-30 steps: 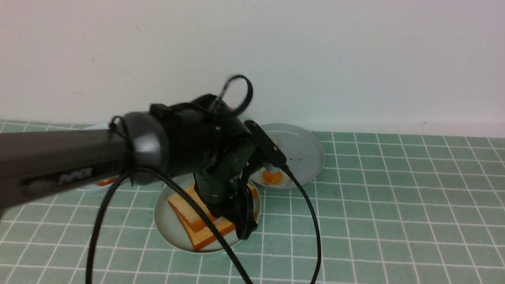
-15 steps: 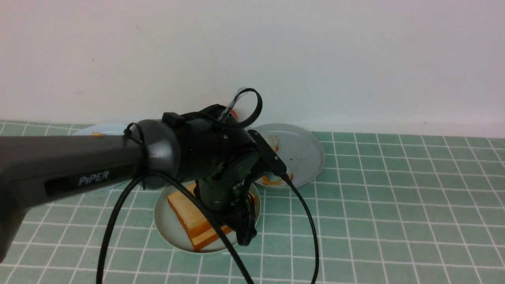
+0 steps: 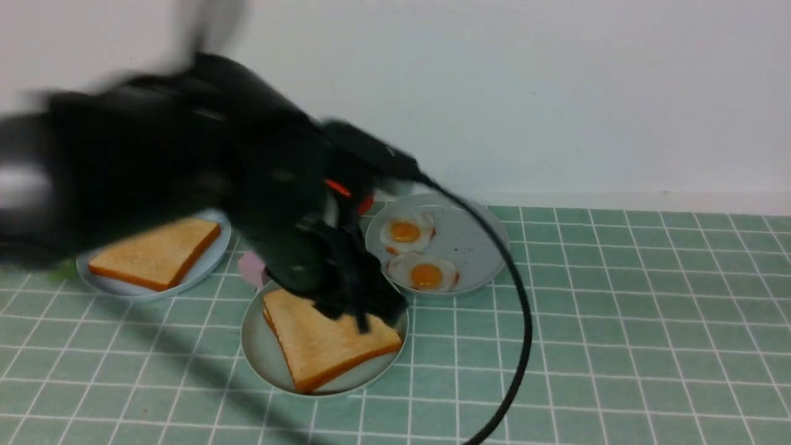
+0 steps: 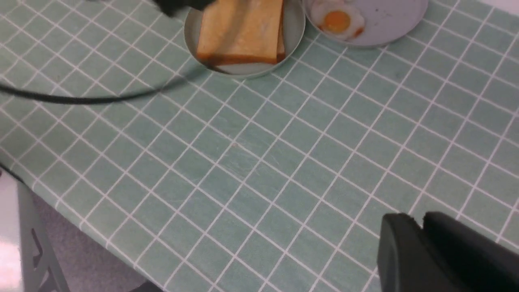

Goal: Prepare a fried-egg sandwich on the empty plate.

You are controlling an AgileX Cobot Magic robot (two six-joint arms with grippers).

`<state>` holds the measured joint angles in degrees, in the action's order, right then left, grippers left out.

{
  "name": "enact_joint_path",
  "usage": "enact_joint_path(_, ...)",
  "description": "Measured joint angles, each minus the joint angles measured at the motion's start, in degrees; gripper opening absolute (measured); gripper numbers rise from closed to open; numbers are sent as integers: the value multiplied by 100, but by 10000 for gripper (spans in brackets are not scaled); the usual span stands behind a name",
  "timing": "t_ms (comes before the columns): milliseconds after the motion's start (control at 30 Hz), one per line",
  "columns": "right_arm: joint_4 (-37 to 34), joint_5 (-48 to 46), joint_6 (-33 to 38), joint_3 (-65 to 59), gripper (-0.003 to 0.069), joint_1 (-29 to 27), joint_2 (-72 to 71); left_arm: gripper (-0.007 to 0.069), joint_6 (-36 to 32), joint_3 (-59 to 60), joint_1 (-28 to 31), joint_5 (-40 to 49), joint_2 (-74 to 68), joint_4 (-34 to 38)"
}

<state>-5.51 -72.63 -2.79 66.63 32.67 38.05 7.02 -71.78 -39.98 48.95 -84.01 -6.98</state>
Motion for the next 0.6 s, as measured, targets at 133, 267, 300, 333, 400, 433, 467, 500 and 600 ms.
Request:
enact_joint_path(133,249,-5,-246,0,95,0,-541,-13,-174,1354,0,-1062,1985,744)
enact_joint_path(267,464,-5,-475,0,95,0,-1067,-13,-218,2799,0,-2381,3613,1284)
enact_joint_path(300,551,-6,-564,0,93,0,-1346,-13,-218,3453,0,-3066,4286,1456)
enact_joint_path(333,551,-6,-614,-16,85,0,-1508,-13,-218,3814,0,-3409,4742,1540)
enact_joint_path(400,551,-11,-671,-93,59,0,-1757,-13,-218,4579,0,-4050,5473,1675)
enact_joint_path(433,551,-11,-705,-184,34,0,-1873,-13,-218,4953,0,-4406,5834,1722)
enact_joint_path(467,600,-11,-768,-300,9,0,-2004,-13,-218,5275,0,-4712,6098,1756)
enact_joint_path(500,635,-11,-828,-412,-3,0,-2120,-13,-218,5496,0,-4959,6395,1768)
enact_joint_path(600,755,99,-1081,-854,-13,0,-2328,-13,-218,5965,0,-5291,6992,1798)
